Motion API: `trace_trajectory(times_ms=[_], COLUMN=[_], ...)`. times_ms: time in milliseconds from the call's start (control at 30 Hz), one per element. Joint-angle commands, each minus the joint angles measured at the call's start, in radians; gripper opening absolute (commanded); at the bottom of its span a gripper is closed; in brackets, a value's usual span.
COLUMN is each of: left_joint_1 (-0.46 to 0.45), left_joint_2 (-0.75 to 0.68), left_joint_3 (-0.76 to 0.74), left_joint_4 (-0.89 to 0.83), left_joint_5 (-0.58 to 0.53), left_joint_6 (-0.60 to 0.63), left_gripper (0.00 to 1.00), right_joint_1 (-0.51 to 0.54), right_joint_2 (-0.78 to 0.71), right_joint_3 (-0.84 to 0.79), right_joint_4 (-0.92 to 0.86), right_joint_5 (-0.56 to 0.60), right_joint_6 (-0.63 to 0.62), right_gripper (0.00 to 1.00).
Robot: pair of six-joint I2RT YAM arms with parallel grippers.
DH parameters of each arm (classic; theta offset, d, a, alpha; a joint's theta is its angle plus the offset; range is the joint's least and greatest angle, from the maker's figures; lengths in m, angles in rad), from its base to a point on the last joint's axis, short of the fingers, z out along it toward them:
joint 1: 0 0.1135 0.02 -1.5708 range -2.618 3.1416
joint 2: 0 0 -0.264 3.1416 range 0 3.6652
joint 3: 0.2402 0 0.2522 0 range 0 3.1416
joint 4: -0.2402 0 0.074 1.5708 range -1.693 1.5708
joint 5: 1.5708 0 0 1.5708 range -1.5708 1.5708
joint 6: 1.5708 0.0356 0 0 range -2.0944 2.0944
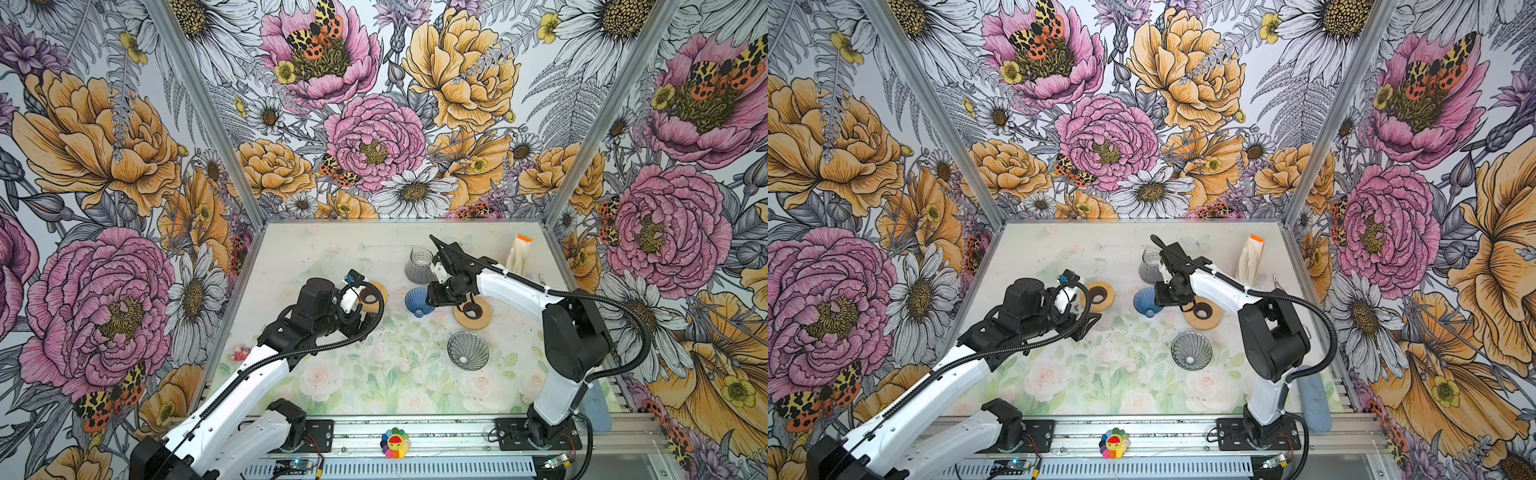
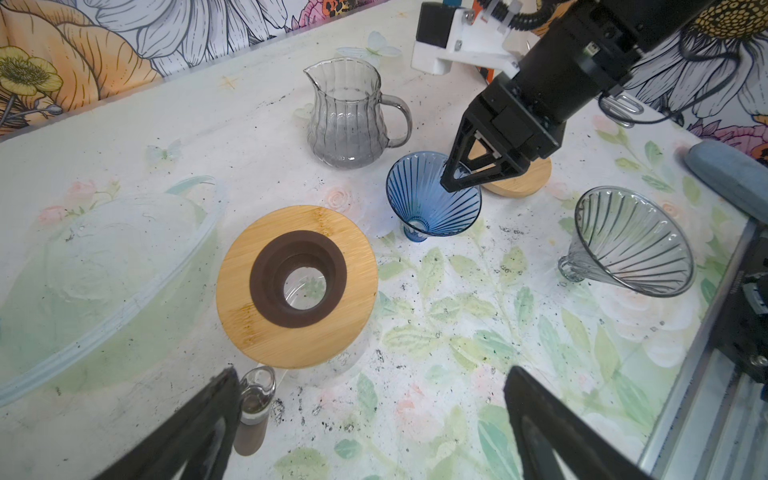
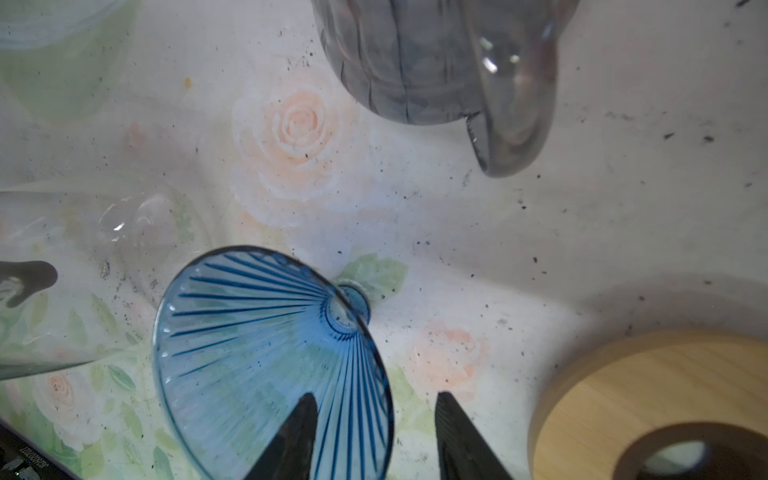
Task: Place the coffee filter in the dripper
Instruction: 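Move the right gripper over the blue ribbed dripper's rim, then grasp the blue dripper's rim with the right gripper and lift it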
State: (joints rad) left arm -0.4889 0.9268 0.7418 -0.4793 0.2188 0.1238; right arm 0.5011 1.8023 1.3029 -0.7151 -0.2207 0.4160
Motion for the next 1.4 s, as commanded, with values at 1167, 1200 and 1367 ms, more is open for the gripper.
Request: trace_trajectory(times_ms=[1167, 1200, 1367], left_joint_1=[-0.034, -0.036, -0.042], left_joint_2=[0.032, 0.032, 0.028], left_joint_3=[-0.012, -0.01, 0.001], left_joint_4=[0.036, 0.036, 0.035], left_joint_5=[-0.021, -0.026, -0.044], left_joint_6=[0.002, 0.002, 0.004], left_gripper=[0.99, 0.99, 0.99], right_joint_1=[0.013, 0.014, 0.013], right_joint_2=[0.022, 0.019, 0.004], right_joint_3=[0.033, 0.033, 0.023], right_joint_4=[0.036, 0.036, 0.037], right_joint_5=[-0.021, -0.02, -0.02], right_joint_6=[0.005, 0.004, 0.005], right_gripper=[0.11, 0.11, 0.08])
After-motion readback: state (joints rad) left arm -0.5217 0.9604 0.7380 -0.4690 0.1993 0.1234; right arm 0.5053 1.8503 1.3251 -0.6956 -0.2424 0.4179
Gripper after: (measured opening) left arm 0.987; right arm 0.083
